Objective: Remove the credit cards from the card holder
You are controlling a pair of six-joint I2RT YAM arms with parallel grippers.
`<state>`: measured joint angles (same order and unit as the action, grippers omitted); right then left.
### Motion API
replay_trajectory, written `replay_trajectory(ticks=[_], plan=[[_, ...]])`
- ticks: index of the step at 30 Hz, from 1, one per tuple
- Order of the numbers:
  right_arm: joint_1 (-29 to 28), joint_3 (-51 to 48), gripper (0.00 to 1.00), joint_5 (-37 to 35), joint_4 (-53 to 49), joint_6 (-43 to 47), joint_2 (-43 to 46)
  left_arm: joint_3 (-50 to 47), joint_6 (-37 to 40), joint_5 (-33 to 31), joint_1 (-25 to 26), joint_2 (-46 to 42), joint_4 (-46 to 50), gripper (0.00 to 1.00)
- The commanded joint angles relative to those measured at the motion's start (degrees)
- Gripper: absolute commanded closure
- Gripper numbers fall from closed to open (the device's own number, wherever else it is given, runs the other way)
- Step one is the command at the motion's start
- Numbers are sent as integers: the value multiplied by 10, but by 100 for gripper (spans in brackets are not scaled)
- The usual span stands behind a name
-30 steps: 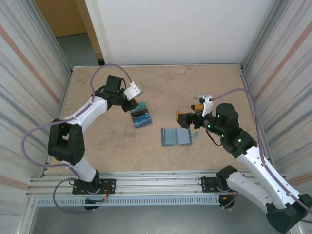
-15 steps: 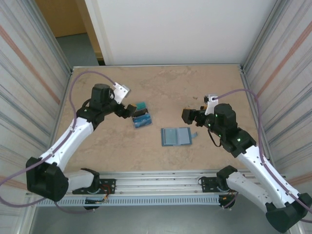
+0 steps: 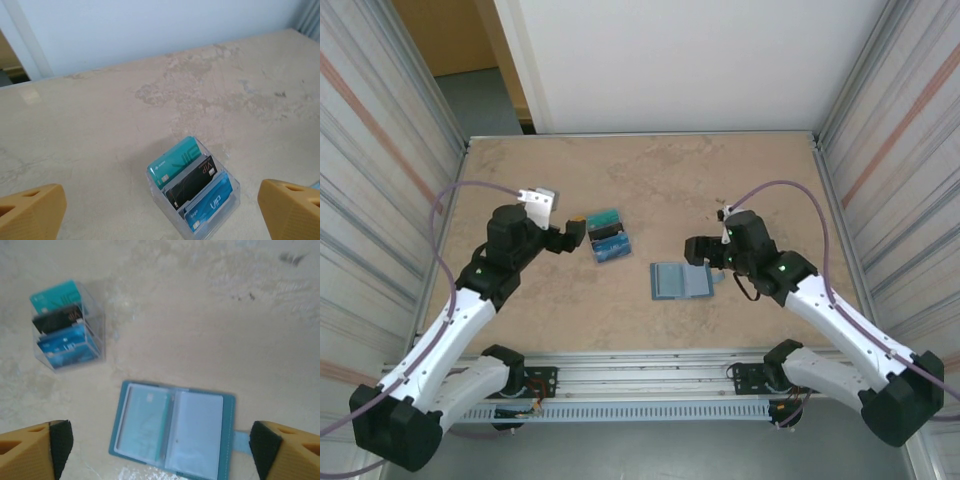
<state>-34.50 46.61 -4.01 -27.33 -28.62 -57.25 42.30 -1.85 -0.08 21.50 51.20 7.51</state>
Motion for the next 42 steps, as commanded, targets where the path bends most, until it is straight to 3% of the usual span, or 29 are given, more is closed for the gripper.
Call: replay_trajectory(ticks=[1, 8, 16, 20, 27, 42], plan=[[-24, 27, 12, -26, -35, -18, -39, -16, -62, -20, -2, -18, -40, 1], [-90, 53, 26, -59, -65, -35, -136, -35, -112, 5, -4, -22, -44, 1], [-152, 93, 40, -69, -83, -59, -256, -83, -158, -33, -4, -42, -61, 1], [-160, 119, 41, -67, -88, -64, -307, -92, -168, -62, -5, -52, -53, 1], [-153, 144, 33, -46, -72, -57, -369, -93, -166, -69, -5, -55, -33, 1], [-145, 134, 37, -22, -54, -64, -427, -87, -167, -67, -5, -36, -27, 1]])
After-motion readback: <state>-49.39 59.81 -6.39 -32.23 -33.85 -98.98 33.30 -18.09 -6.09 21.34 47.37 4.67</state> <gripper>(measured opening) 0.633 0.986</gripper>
